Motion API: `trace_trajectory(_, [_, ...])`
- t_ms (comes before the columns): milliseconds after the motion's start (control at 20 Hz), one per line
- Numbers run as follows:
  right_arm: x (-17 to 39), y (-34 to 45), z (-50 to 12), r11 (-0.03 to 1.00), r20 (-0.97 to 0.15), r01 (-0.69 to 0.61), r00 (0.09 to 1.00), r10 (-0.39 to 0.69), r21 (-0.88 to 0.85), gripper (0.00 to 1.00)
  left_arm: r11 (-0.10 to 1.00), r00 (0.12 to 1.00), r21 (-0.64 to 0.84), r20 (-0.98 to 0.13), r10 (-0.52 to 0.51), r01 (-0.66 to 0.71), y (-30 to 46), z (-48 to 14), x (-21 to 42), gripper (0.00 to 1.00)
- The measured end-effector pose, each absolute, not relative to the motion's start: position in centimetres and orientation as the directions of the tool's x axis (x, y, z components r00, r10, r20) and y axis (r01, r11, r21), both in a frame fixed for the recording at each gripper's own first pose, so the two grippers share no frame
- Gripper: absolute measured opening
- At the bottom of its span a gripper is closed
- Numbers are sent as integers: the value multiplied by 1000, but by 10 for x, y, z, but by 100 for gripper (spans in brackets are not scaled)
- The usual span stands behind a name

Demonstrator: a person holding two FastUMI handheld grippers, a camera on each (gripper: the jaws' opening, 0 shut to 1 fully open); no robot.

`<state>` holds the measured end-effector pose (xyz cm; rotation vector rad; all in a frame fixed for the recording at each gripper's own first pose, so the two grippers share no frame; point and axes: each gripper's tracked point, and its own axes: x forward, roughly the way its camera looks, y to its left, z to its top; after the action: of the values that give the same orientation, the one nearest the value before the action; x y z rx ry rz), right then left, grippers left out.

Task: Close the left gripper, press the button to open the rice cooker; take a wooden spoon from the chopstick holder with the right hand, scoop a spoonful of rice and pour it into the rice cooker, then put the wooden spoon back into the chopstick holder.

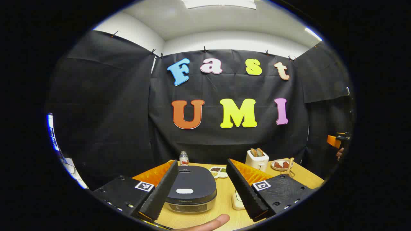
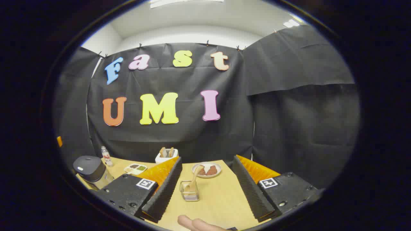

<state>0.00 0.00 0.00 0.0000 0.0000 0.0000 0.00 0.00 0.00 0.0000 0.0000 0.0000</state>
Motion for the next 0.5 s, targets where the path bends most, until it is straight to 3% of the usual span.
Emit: trace_trajectory(500, [-7,-11,-6,999,-4,-36,999,36,40,100,1000,999,-11,-35,-11,11,-2,-14,10,96])
